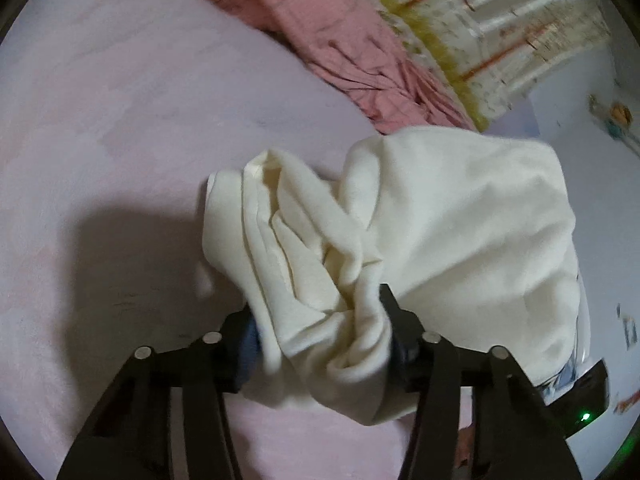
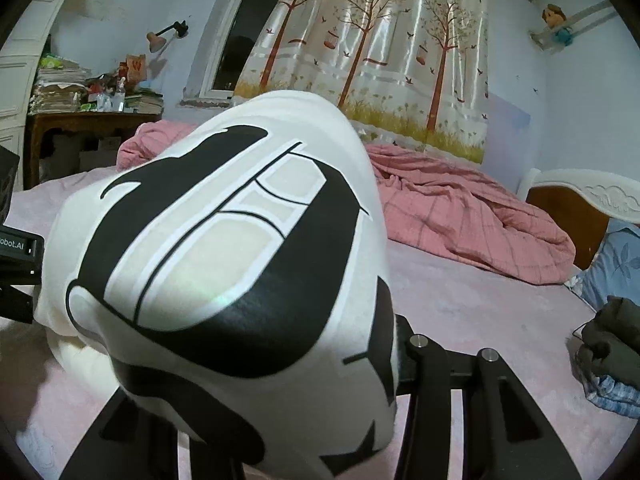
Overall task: Fold large clothes
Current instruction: 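Lift the bundle with both grippers and carry it toward the blue pillow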
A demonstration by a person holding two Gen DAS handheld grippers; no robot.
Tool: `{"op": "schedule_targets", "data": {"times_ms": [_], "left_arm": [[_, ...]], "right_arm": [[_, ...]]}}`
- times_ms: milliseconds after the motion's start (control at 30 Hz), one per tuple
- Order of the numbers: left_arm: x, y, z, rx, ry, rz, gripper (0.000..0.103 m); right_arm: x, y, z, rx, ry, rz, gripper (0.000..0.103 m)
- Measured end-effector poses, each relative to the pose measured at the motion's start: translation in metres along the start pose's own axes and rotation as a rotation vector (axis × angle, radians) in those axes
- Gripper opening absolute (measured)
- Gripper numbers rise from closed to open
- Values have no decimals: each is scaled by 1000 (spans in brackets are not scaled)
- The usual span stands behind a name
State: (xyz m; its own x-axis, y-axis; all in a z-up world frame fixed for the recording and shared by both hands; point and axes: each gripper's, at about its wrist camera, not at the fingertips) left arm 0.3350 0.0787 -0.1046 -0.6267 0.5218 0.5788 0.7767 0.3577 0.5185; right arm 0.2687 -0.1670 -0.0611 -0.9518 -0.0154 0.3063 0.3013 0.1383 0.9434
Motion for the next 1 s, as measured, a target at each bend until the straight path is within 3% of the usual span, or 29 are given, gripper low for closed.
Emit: {"op": "schedule_targets", "data": {"times_ms": [133,233,500,667,1000], "left_arm": [[-1,1,-40,-75,-33,-29,49],[2,1,-78,-165,-9,-88,48],[-19,2,-179,-267,-124,-115,48],[-40,0,-273,-402,-214,-104,48],[-150,-26,-494,-597,-440,-74,48]], "right_arm": [[19,11,-26,-39,-9,-77,48],[34,18,-50,-104,-12,-114,48],[80,43,-129,-134,-131,-236,48],[108,56,-216,-225,-230,-273,48],[151,75,-421,-282,-529,-346,48]]}}
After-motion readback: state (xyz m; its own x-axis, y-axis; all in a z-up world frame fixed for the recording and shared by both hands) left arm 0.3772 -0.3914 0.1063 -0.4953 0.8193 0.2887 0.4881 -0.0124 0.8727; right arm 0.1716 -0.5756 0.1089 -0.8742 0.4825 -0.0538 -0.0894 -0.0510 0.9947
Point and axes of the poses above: each gripper's, at about its wrist camera, not at the fingertips, and x roughly against the way its jaws point, z to its left, y to its top, and after that the axes turned 7 degrees about -x, right-handed
